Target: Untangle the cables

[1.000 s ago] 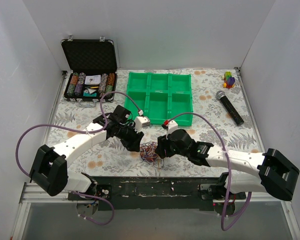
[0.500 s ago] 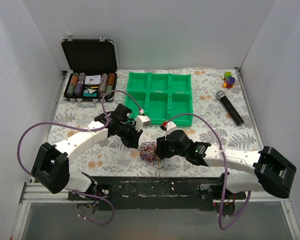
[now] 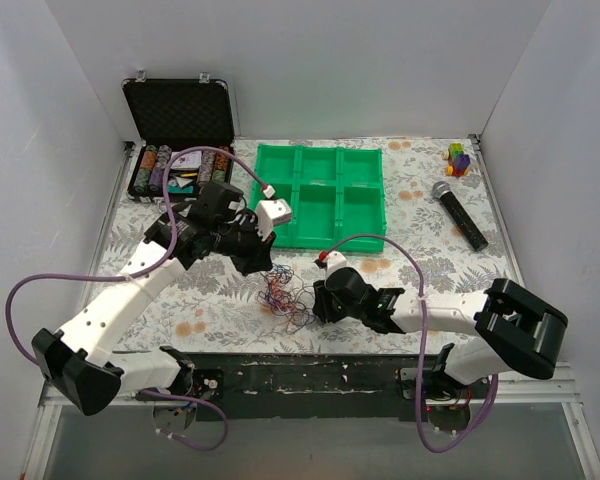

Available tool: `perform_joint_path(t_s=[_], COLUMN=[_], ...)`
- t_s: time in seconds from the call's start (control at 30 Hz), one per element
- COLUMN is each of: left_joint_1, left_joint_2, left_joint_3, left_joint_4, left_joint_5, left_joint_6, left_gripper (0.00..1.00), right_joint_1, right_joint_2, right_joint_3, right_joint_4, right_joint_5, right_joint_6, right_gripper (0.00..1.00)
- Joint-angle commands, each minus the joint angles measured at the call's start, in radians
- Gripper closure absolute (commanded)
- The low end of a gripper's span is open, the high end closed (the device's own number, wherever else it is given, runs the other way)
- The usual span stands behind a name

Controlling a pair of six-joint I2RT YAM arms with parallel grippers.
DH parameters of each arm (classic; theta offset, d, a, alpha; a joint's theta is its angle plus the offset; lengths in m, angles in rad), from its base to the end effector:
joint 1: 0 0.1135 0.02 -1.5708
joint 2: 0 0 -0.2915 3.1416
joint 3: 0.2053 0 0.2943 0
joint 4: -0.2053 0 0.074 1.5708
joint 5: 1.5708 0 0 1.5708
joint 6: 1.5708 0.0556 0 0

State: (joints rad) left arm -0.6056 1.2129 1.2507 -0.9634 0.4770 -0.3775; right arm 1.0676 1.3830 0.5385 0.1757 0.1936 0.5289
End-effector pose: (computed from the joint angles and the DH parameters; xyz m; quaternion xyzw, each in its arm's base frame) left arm 0.2138 -0.1791 0.3588 0.1793 0.9071 -0.3429 0.1658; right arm 0.1553 0.2600 0.1446 -0.1978 0.8747 0.2500 0.3651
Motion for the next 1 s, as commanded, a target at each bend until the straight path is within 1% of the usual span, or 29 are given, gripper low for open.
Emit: perform_joint_path(t_s=[0.0, 0.1, 0.13, 0.17, 0.23, 0.3, 0.33, 0.4, 0.53, 0.63, 0.87, 0.97], left_joint_1=[-0.005, -0.003, -0.005, -0.003, -0.005, -0.005, -0.005, -0.005, -0.005, -0.005, -0.005, -0.005], left_joint_2=[-0.036, -0.033, -0.033, -0.035, -0.039, -0.044, -0.049, -0.053, -0.058, -0.061, -0.056, -0.053], left_joint_3=[0.091, 0.154, 0.164, 0.165, 0.145, 0.102, 0.089, 0.061, 0.033, 0.024, 0.016, 0.016], left_joint_4=[-0.09, -0.112, -0.113, -0.11, -0.1, -0.084, -0.074, -0.057, -0.026, -0.012, 0.006, 0.005], left_joint_5=[-0.032, -0.043, -0.037, -0.034, -0.02, -0.012, -0.012, -0.018, -0.017, -0.011, -0.008, -0.008], left_joint_6=[0.009, 0.009, 0.003, -0.004, -0.015, -0.023, -0.023, -0.023, -0.027, -0.034, -0.046, -0.047], left_gripper=[1.0, 1.0, 1.0, 1.0, 1.0, 1.0, 1.0, 1.0, 1.0, 1.0, 1.0, 1.0], right_joint_1=[0.015, 0.02, 0.028, 0.037, 0.051, 0.057, 0.06, 0.068, 0.08, 0.083, 0.097, 0.101], right_joint_2=[0.028, 0.018, -0.001, -0.039, -0.134, -0.228, -0.269, -0.327, -0.387, -0.366, -0.213, -0.133], right_joint_3=[-0.017, -0.034, -0.037, -0.046, -0.072, -0.077, -0.071, -0.054, -0.022, -0.006, 0.052, 0.086], right_joint_4=[0.007, -0.018, -0.022, -0.021, 0.013, 0.042, 0.047, 0.045, 0.065, 0.106, 0.289, 0.349], right_joint_5=[0.079, 0.112, 0.13, 0.154, 0.17, 0.171, 0.173, 0.176, 0.139, 0.096, 0.018, 0.013], right_joint_6=[0.039, 0.059, 0.059, 0.051, 0.016, -0.029, -0.052, -0.093, -0.156, -0.179, -0.204, -0.205], right_gripper=[0.66, 0.71, 0.71, 0.66, 0.48, 0.35, 0.3, 0.25, 0.22, 0.22, 0.22, 0.24])
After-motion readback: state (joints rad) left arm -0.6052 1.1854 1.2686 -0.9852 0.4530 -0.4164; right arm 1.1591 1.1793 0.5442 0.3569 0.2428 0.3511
